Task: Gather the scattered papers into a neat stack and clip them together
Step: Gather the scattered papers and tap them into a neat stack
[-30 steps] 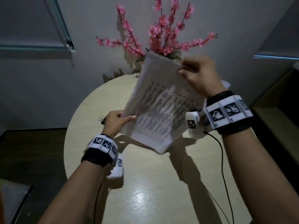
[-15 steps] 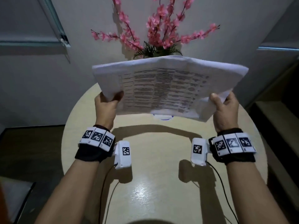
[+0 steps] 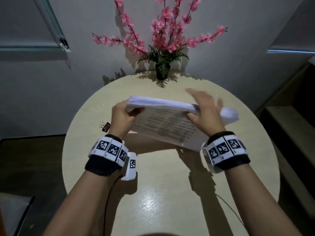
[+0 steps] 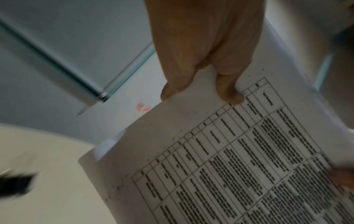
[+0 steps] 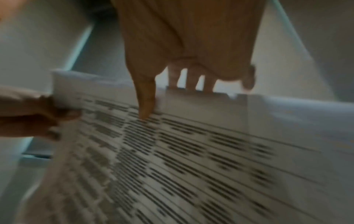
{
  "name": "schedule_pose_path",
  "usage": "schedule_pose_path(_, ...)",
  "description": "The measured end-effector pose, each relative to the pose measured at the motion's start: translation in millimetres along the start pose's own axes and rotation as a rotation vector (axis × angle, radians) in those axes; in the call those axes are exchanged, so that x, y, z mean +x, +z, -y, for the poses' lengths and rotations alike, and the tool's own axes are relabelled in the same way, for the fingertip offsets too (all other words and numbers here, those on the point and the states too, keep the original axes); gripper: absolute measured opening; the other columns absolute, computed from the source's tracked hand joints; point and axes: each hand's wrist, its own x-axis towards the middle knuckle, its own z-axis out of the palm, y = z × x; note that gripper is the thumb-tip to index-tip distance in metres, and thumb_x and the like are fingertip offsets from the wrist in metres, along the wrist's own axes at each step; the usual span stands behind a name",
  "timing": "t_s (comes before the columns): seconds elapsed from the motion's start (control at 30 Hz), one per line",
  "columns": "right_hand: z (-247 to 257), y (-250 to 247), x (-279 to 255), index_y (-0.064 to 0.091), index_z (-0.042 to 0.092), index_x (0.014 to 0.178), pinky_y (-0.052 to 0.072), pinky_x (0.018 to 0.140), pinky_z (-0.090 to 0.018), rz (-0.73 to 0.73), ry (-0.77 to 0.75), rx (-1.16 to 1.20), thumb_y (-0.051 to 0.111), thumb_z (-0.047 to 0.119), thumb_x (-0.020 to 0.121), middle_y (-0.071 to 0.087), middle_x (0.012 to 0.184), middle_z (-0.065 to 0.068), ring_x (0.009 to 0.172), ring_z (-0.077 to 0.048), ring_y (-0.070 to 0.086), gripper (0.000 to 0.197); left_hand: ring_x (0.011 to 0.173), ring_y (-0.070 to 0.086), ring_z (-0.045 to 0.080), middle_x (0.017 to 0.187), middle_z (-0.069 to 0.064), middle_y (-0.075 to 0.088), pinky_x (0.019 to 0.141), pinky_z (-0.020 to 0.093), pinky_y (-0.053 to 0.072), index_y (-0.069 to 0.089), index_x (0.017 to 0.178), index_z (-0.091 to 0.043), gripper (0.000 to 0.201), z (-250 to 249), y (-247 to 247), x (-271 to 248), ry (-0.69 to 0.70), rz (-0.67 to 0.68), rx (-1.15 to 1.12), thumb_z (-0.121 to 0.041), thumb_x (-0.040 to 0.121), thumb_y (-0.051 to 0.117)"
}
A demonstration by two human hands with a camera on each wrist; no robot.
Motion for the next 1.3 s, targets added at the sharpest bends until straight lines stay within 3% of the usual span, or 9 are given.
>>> schedule_pose_path(0.07, 11.8, -2.0, 10.3, 0.065, 0.026, 0.083, 0.036, 0.095, -0.039, 0.030, -0.084, 0.110, 0.058, 0.005, 0.075, 0.064, 0.076, -0.007, 0.089, -0.026, 0.060, 0.024, 0.090, 0.061, 0.018, 0.093, -0.005, 0.064, 0.073, 0.007, 0.044, 0.072, 0.101, -0.007, 0.022, -24.2, 1.8, 4.2, 0.173, -0.008, 0.015, -0.015, 0.081, 0.068)
schedule_pose_path(0.13, 12.3, -5.1, 15.0, 0.068, 0.021, 0.069, 0.041, 0.066, -0.031, -0.090, -0.028, 0.323, 0.052, 0.001, 0.069, 0.056, 0.058, -0.006, 0.064, -0.020, 0.054, 0.026, 0.112, 0.051, 0.018, 0.107, -0.019, 0.053, 0.096, 0.026, 0.043, 0.060, 0.110, -0.024, 0.034, -28.2, -1.6, 12.5, 0.147, -0.127, -0.007, -0.021, 0.078, 0.071)
schedule_pose_path(0.27, 3.6, -15.4, 9.3, 0.069, 0.015, 0.077, 0.047, 0.064, -0.032, -0.223, 0.099, 0.788, 0.053, -0.006, 0.074, 0.064, 0.072, -0.005, 0.061, -0.010, 0.058, 0.027, 0.134, 0.035, 0.019, 0.147, 0.008, 0.031, 0.114, 0.042, 0.031, 0.027, 0.137, -0.017, 0.083, -12.7, -8.8, 24.6, -0.178, -0.155, -0.227, -0.036, 0.070, 0.072)
schedule_pose_path(0.33, 5.2, -16.5, 4.9, 0.065, 0.016, 0.076, 0.052, 0.072, -0.037, -0.239, 0.124, 0.992, 0.060, -0.006, 0.080, 0.067, 0.074, -0.003, 0.069, -0.014, 0.063, 0.023, 0.117, 0.056, 0.017, 0.139, 0.015, 0.048, 0.105, 0.040, 0.045, 0.034, 0.131, -0.010, 0.056, -17.4, -2.7, 21.0, -0.173, 0.027, -0.416, -0.031, 0.085, 0.060)
schedule_pose_path(0.47, 2.9, -10.2, -0.1, 0.063, 0.017, 0.088, 0.056, 0.073, -0.019, -0.318, 0.137, 1.194, 0.062, -0.002, 0.082, 0.074, 0.072, 0.018, 0.073, 0.000, 0.067, 0.020, 0.096, 0.063, 0.020, 0.106, 0.005, 0.064, 0.090, 0.034, 0.053, 0.050, 0.114, -0.010, 0.021, -30.5, 5.7, 13.6, -0.039, 0.011, -0.458, -0.016, 0.095, 0.043)
schedule_pose_path(0.73, -5.1, 32.9, -28.3, 0.067, 0.015, 0.080, 0.054, 0.066, -0.016, -0.218, 0.292, 1.156, 0.069, -0.005, 0.074, 0.073, 0.064, 0.017, 0.068, 0.003, 0.067, 0.020, 0.099, 0.055, 0.004, 0.110, -0.007, 0.054, 0.087, 0.024, 0.046, 0.034, 0.126, -0.016, 0.030, -8.7, 20.0, -4.1, -0.142, 0.136, -0.339, -0.010, 0.096, 0.040)
schedule_pose_path(0.93, -5.6, 22.0, -17.8, 0.068, 0.011, 0.089, 0.055, 0.065, -0.014, -0.308, 0.286, 1.192, 0.068, -0.004, 0.075, 0.074, 0.065, 0.017, 0.069, 0.001, 0.068, 0.020, 0.098, 0.056, 0.006, 0.104, -0.010, 0.053, 0.092, 0.032, 0.050, 0.034, 0.102, -0.032, 0.022, -15.8, 10.1, 2.9, -0.056, 0.112, -0.369, -0.010, 0.098, 0.036)
schedule_pose_path(1.1, -10.7, 55.0, -29.8, 0.062, -0.001, 0.106, 0.057, 0.080, -0.029, -0.139, 0.501, 1.060, 0.071, 0.014, 0.078, 0.069, 0.095, -0.006, 0.077, -0.003, 0.065, 0.033, 0.134, 0.036, 0.022, 0.146, 0.011, 0.033, 0.111, 0.044, 0.033, 0.021, 0.119, -0.017, 0.024, 8.7, 19.4, -12.4, -0.327, 0.293, -0.240, -0.026, 0.099, 0.031)
schedule_pose_path(1.3, -5.1, 55.4, -14.6, 0.049, 0.009, 0.092, 0.038, 0.049, -0.002, -0.246, 0.402, 0.820, 0.052, 0.004, 0.089, 0.052, 0.077, 0.002, 0.065, -0.005, 0.048, 0.006, 0.094, 0.048, 0.021, 0.109, 0.009, 0.048, 0.082, 0.038, 0.047, 0.034, 0.116, -0.010, 0.021, 30.8, 28.7, -1.9, -0.508, 0.116, -0.138, -0.020, 0.098, 0.034)
